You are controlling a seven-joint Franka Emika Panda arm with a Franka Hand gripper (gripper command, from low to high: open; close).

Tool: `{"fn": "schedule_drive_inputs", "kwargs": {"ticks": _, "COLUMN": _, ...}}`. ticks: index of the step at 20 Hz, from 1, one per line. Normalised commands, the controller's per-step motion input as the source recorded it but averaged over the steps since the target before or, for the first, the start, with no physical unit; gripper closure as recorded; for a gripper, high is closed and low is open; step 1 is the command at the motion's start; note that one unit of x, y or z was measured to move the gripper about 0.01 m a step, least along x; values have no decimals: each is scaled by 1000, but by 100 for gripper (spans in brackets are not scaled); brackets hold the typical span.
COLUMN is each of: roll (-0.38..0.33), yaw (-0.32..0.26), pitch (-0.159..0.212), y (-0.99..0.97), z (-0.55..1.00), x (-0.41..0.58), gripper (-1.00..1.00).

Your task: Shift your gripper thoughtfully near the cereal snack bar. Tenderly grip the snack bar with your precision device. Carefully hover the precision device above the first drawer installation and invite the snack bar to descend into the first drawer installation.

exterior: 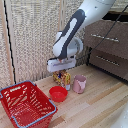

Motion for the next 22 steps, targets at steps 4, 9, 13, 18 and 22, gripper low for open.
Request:
{"fn": "schedule_drive_inputs", "kwargs": {"ticks": 4, "roll": 6, "yaw": 0, "pitch": 76, "y": -251, "z": 976, "x": 340, "gripper": 100}}
{"fn": "schedule_drive_inputs", "kwargs": {"ticks": 9, "roll": 0, "yaw": 0, "pitch": 62, "y": -287, "z": 999, "x": 351, "gripper": 100}}
{"fn": "schedule_drive_inputs", "kwargs": {"ticks": 13, "roll": 0, "yaw": 0, "pitch": 73, "y": -240, "z": 997, "x": 307, "gripper": 100}}
{"fn": "schedule_drive_inputs", "kwargs": {"ticks": 18, "roll": 0, "yaw": 16, "pitch": 65, "y": -171, "z": 997, "x": 332, "gripper": 100}}
{"fn": "schedule_drive_inputs", "kwargs": {"ticks": 22, "roll": -3, "yaw": 0, "pitch": 51, "y": -113, "z": 1000, "x": 291, "gripper": 100}}
